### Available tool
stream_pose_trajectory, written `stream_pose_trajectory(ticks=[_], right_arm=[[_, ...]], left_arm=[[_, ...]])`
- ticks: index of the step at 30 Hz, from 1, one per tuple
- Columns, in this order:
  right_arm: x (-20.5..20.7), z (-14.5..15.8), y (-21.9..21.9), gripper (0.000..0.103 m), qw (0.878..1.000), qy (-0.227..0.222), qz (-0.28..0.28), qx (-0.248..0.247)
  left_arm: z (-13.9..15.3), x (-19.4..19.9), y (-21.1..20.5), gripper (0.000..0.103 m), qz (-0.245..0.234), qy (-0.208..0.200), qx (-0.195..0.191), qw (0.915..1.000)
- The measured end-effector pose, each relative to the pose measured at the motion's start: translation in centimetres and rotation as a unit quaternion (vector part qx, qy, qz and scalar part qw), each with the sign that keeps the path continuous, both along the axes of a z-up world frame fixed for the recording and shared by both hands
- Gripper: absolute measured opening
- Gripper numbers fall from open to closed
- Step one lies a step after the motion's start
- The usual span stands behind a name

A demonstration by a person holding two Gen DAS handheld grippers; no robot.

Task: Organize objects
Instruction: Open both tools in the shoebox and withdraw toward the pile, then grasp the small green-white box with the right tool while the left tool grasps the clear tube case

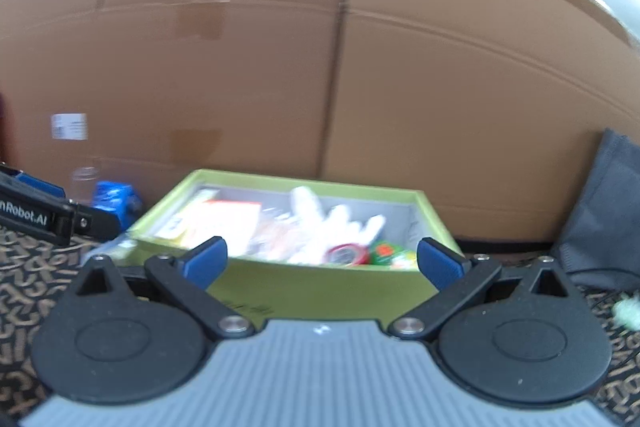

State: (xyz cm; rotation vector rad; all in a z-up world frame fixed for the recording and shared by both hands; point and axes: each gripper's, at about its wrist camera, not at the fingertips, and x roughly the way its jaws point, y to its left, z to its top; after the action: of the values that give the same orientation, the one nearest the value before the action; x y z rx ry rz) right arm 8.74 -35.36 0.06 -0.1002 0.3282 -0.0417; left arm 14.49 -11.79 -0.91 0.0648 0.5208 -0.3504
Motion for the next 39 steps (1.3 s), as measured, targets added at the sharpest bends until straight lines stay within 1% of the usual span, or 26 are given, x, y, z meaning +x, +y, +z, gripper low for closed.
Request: stream_pose_trajectory(ticks=[4,7,9,11,13,15,16,18,21,24,28,30,32,33,34,36,39], right_arm=[[-0.8,-1.1,3.3,0.103,0.998,0.028,0.043,0.024],[-0.9,-2.2,6.4,0.103,0.994,0.059,0.089,0.033],[-0.6,-2.8,9.3,0.103,0.989,0.080,0.123,0.024],[-0.3,-3.4,12.2,0.103,0.985,0.084,0.148,0.005],[0.5,-3.6,14.7,0.098,0.984,0.083,0.160,-0.007],[1.8,-3.7,16.6,0.095,0.983,0.084,0.161,-0.003],[2.6,-3.8,17.4,0.093,0.984,0.087,0.158,0.001],[4.6,-4.1,19.1,0.093,0.985,0.095,0.147,-0.003],[7.8,-5.1,21.4,0.093,0.987,0.112,0.114,-0.020],[10.8,-5.9,22.9,0.093,0.990,0.124,0.066,-0.032],[14.4,-7.3,23.7,0.095,0.989,0.139,0.001,-0.046],[15.8,-8.1,23.3,0.094,0.987,0.157,-0.008,-0.033],[16.2,-8.0,22.3,0.079,0.986,0.168,-0.004,0.014],[16.0,-8.0,21.8,0.067,0.984,0.171,0.010,0.038],[15.5,-8.0,21.6,0.058,0.984,0.171,0.031,0.045],[13.8,-8.1,21.6,0.051,0.984,0.162,0.072,0.020],[10.4,-8.2,21.3,0.050,0.978,0.163,0.130,0.007]], left_arm=[[-2.6,-1.6,4.3,0.093,0.033,0.013,0.011,0.9993],[-3.9,-2.3,7.5,0.093,0.068,0.031,0.007,0.9972],[-4.0,-2.7,9.3,0.093,0.087,0.038,-0.003,0.9954],[-3.9,-3.0,10.8,0.093,0.101,0.037,-0.015,0.9941],[-3.6,-3.5,12.0,0.093,0.116,0.026,-0.020,0.9927],[-3.2,-3.8,12.9,0.093,0.131,0.014,-0.015,0.9911],[-3.1,-4.0,13.3,0.093,0.139,0.008,-0.013,0.9901],[-3.2,-4.0,14.2,0.093,0.154,0.005,-0.014,0.9879],[-3.5,-3.6,15.7,0.093,0.168,0.013,-0.027,0.9853],[-3.9,-2.9,16.8,0.093,0.175,0.024,-0.038,0.9836],[-4.4,-2.0,17.6,0.093,0.178,0.039,-0.046,0.9822],[-4.6,-1.6,17.7,0.093,0.175,0.043,-0.045,0.9827],[-4.7,-1.3,17.7,0.093,0.175,0.043,-0.043,0.9827],[-4.8,-1.2,17.7,0.093,0.174,0.044,-0.043,0.9828],[-4.9,-1.1,17.8,0.093,0.174,0.046,-0.044,0.9827],[-5.1,-0.9,17.9,0.093,0.170,0.051,-0.051,0.9828],[-5.5,-0.9,17.6,0.093,0.164,0.061,-0.056,0.9829]])
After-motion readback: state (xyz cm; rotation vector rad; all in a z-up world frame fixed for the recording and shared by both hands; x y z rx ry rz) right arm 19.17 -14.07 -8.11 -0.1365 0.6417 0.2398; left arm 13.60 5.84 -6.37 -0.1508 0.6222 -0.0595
